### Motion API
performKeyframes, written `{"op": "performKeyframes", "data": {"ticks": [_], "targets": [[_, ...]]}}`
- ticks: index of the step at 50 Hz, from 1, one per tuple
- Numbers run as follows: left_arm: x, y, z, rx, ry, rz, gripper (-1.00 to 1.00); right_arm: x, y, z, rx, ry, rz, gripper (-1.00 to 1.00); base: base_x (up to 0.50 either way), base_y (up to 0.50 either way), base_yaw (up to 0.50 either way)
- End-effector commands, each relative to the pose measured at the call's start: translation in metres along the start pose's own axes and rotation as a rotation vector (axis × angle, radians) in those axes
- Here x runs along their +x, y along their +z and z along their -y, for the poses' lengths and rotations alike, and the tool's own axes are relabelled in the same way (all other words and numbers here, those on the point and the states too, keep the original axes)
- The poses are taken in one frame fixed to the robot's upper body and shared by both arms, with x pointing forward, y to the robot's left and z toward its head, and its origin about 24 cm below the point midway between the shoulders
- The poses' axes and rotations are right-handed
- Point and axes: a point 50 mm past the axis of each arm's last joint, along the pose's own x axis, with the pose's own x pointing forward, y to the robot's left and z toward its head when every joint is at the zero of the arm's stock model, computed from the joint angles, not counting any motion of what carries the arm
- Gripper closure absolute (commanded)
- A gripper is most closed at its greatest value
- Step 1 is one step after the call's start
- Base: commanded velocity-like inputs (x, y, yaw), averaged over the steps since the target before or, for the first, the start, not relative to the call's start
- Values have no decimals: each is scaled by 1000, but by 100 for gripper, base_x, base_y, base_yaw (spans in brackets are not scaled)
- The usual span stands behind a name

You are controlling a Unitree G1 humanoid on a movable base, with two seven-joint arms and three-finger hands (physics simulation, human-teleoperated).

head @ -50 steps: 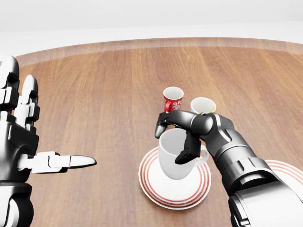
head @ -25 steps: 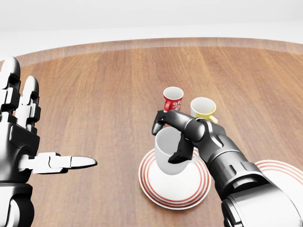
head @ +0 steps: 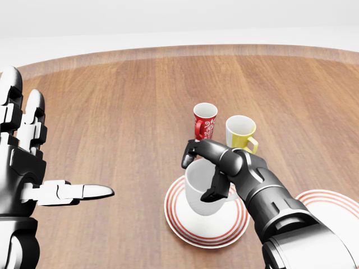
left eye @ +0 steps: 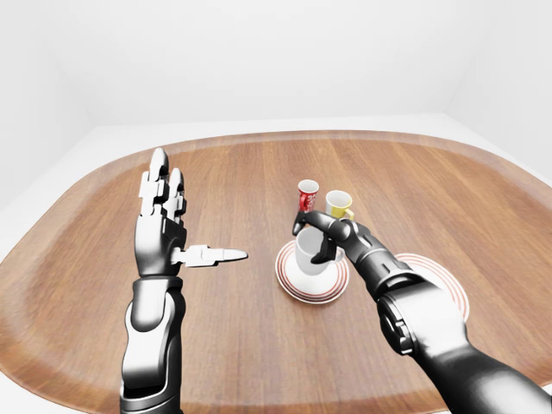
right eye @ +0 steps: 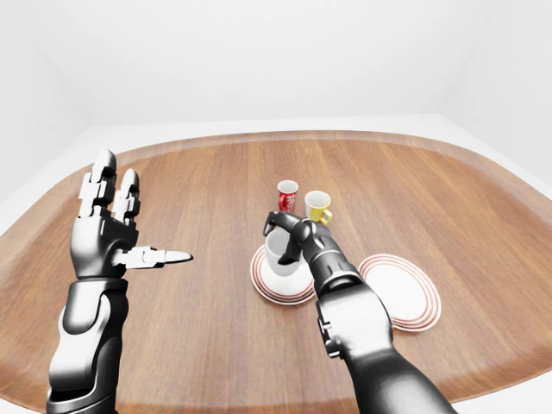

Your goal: Put the white mug on the left plate.

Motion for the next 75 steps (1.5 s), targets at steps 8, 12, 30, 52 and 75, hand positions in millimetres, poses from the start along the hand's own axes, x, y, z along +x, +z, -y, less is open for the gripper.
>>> {"op": "performKeyframes", "data": {"ticks": [8, 12, 30, 52, 75], "targets": [[0, 0, -1, -1, 4, 0, -99, 0, -3, -4, -27, 74, -16, 100, 0, 0, 0], [0, 0, -1, -1, 4, 0, -99, 0, -5, -6, -28, 67, -21, 100, 0, 0, 0], [0, -1, -2, -1, 5, -4, -99, 1, -18, -14, -25, 13, -51, 100, 0, 0, 0], [0, 1, -2, -1, 6, 3, -99, 1, -20, -19, -41, -24, -60, 100, 0, 0, 0], [0, 1, -2, -1, 7, 5, -99, 1, -20, -19, -39, -23, -61, 6, 0, 0, 0]]}}
